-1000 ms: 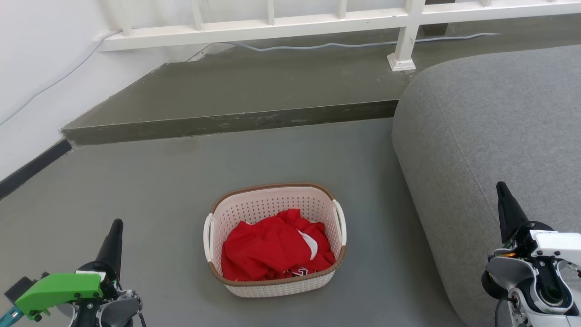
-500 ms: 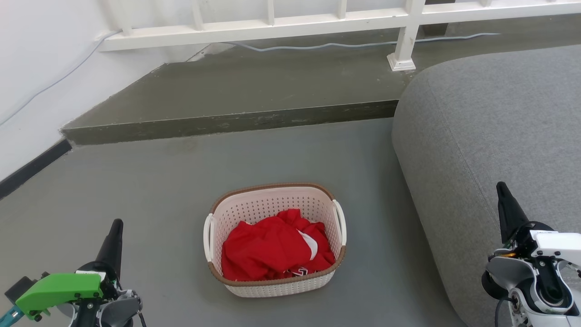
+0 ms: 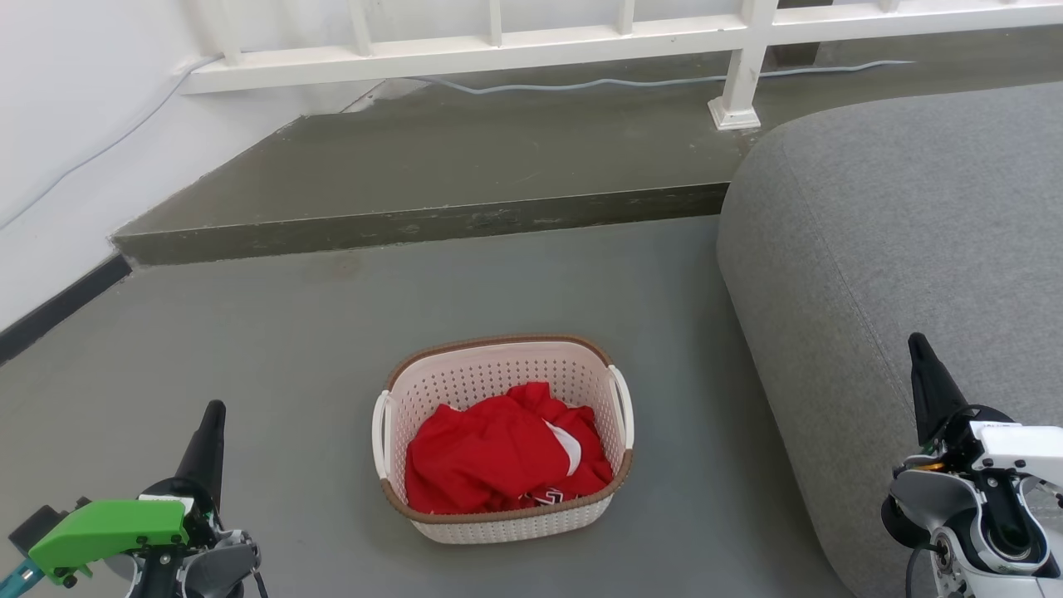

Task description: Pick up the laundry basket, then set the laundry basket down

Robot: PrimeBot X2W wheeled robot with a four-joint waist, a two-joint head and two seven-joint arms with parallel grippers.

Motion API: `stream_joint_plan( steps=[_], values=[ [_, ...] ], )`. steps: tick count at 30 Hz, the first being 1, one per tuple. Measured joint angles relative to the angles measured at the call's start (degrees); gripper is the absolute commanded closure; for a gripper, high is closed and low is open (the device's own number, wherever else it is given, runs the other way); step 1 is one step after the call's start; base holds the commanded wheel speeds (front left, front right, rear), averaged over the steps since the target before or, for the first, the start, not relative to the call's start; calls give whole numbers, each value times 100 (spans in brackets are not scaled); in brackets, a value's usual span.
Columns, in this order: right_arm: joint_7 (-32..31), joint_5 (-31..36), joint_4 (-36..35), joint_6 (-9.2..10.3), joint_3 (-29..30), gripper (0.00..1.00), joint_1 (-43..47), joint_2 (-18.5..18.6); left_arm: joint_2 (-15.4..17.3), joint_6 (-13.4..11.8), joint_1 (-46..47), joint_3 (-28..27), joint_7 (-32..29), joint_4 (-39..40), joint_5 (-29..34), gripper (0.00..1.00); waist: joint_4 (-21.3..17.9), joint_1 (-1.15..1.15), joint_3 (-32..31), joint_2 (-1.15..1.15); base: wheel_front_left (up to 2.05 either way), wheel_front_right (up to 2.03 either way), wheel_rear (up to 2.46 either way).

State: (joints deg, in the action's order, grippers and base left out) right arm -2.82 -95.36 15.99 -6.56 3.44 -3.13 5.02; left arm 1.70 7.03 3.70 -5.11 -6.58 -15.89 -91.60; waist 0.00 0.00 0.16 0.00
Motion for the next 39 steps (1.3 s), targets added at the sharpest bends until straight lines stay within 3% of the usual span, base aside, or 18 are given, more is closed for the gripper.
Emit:
stream_joint_plan(
  steps=[39],
  values=[
    [-9,1,8,-8,22,100,-15,-5,0,0,0,3,0,3,0,100,-1,0,0,0,0,0,0]
  ],
)
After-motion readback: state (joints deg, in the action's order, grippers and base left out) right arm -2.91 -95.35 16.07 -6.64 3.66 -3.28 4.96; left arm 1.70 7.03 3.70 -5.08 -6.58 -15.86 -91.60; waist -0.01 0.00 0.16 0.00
